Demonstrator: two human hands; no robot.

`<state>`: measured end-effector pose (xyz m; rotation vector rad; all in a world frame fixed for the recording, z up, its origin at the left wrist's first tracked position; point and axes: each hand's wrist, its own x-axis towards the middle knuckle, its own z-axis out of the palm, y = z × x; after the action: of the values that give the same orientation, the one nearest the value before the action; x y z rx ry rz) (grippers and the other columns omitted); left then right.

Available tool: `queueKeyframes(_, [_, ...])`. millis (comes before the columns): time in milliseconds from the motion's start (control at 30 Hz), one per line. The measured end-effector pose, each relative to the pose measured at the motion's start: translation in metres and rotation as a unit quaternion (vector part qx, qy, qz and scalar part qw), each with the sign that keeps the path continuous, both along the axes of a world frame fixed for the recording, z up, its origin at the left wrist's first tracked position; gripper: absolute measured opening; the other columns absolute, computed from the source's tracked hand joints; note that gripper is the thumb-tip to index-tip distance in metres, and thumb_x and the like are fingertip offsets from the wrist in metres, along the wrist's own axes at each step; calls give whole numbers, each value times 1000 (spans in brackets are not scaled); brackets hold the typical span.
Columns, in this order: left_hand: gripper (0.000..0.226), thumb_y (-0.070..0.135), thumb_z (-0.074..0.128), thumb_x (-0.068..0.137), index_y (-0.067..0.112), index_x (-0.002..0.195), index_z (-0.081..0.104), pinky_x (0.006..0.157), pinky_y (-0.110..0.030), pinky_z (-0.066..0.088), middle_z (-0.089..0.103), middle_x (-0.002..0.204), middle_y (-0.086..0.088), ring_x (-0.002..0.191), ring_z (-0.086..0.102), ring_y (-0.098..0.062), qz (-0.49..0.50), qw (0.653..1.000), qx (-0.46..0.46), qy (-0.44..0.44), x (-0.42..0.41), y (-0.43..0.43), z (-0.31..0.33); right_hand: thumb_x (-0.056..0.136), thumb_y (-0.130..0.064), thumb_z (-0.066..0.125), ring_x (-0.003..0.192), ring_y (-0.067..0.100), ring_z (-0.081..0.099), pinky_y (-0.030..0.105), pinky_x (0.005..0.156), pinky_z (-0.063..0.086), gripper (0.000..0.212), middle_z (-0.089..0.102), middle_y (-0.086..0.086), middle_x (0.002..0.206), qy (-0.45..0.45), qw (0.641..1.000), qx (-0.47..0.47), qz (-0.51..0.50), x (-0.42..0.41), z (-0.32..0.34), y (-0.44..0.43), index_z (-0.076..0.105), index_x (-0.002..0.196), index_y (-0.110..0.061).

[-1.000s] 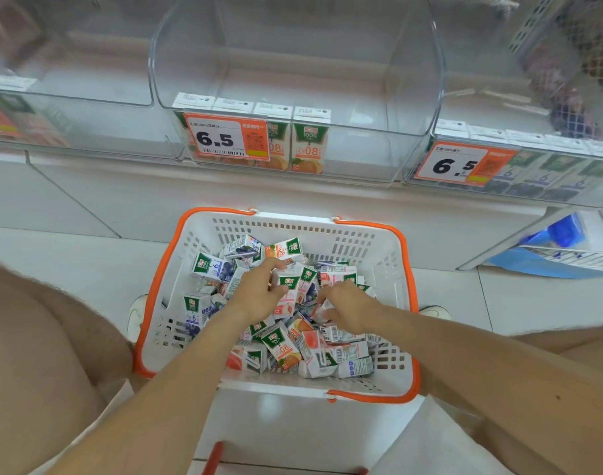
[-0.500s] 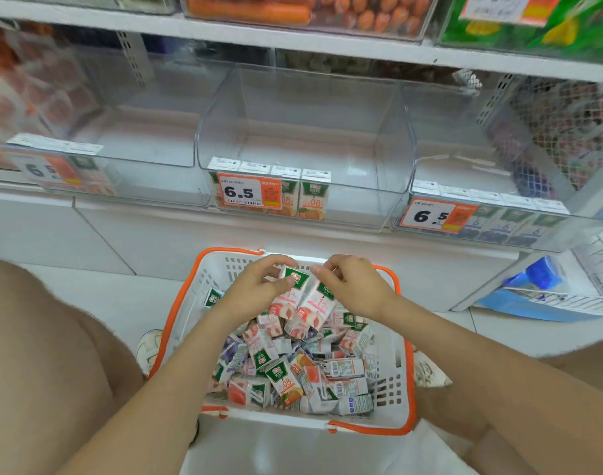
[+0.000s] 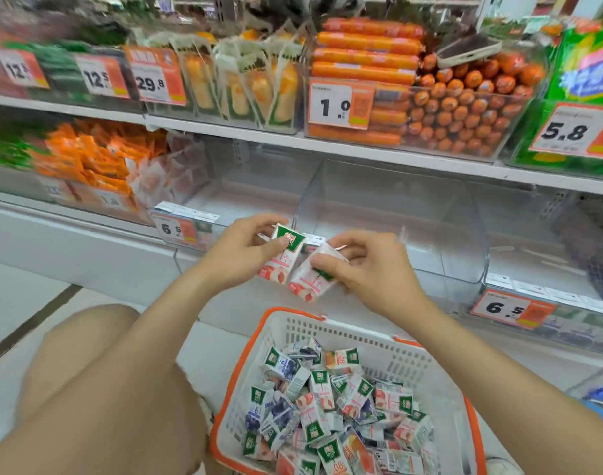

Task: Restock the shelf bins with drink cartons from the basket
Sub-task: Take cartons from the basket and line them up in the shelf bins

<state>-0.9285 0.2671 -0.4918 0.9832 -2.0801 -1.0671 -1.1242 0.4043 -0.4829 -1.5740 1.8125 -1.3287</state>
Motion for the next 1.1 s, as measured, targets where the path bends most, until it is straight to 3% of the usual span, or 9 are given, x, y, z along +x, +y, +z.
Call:
queueKeyframes(67, [30, 24, 70, 100, 27, 129, 64, 65, -21, 58, 65, 113, 6, 76, 67, 2, 49, 998, -45, -1, 18, -17, 12, 81, -38, 88, 65, 13, 72, 34, 62, 62, 25, 77, -8, 76, 28, 999, -21, 9, 15, 13, -21, 77, 99, -25])
queueKeyframes(233, [29, 16, 64, 100, 24, 127, 55, 81, -45, 61, 65, 109, 7, 95, 71, -23, 214, 973, -77, 49, 55, -54, 5, 97, -28, 70, 77, 8, 64, 31, 83, 51, 24, 74, -14, 96, 152, 985, -78, 10, 51, 27, -89, 71, 120, -25])
queueKeyframes(467, [31, 18, 61, 102, 18, 132, 52, 90, -49, 51, 68, 115, -13, 111, 60, -39, 303, 948, -67, -70, 75, -80, -11, 102, -25, 61, 107, 41, 61, 41, 80, 47, 29, 67, 18, 115, 345, 937, 52, -8, 90, 8, -198, 60, 125, -6])
queueKeyframes(567, [29, 24, 65, 101, 20, 128, 55, 84, -49, 53, 68, 108, -14, 105, 60, -40, 282, 953, -45, -97, 76, -89, -16, 98, -28, 66, 101, 44, 62, 39, 71, 47, 26, 65, 23, 106, 301, 943, 139, 8, 103, -4, -229, 61, 104, -4])
queueKeyframes(700, [25, 22, 67, 100, 24, 123, 58, 68, -44, 58, 66, 100, -10, 90, 64, -37, 266, 961, 14, -72, 78, -97, -16, 97, -23, 63, 101, 41, 64, 49, 88, 56, 34, 71, 25, 107, 268, 938, 210, 59, 107, -13, -248, 69, 111, 7])
queueKeyframes(767, [23, 21, 69, 99, 26, 120, 60, 61, -40, 55, 67, 102, -9, 90, 66, -35, 257, 964, 35, -50, 79, -100, -17, 97, -20, 55, 77, 32, 62, 48, 76, 57, 31, 69, 23, 86, 249, 934, 240, 89, 100, -15, -250, 68, 93, 8])
queueKeyframes(867, [25, 20, 71, 98, 28, 120, 64, 55, -38, 55, 68, 102, -7, 92, 70, -35, 244, 968, 58, -14, 78, -101, -17, 99, -26, 51, 65, 21, 41, 38, 67, 41, 36, 51, 6, 69, 230, 944, 204, 116, 95, -9, -243, 51, 68, -10])
queueKeyframes(1000, [27, 25, 72, 99, 30, 124, 64, 58, -29, 49, 63, 103, -1, 92, 66, -23, 210, 974, 78, 36, 73, -94, -9, 94, -30, 74, 100, 14, 73, 30, 88, 59, 27, 78, -3, 107, 70, 969, 117, 205, 88, 9, -223, 74, 119, -20])
queueKeyframes(1100, [29, 23, 72, 100, 29, 127, 65, 68, -33, 59, 68, 110, 3, 92, 72, -18, 171, 976, 99, 93, 67, -89, -5, 90, -31, 82, 88, 16, 75, 40, 86, 63, 41, 77, 4, 100, 115, 965, 95, 214, 75, 19, -215, 72, 125, -11])
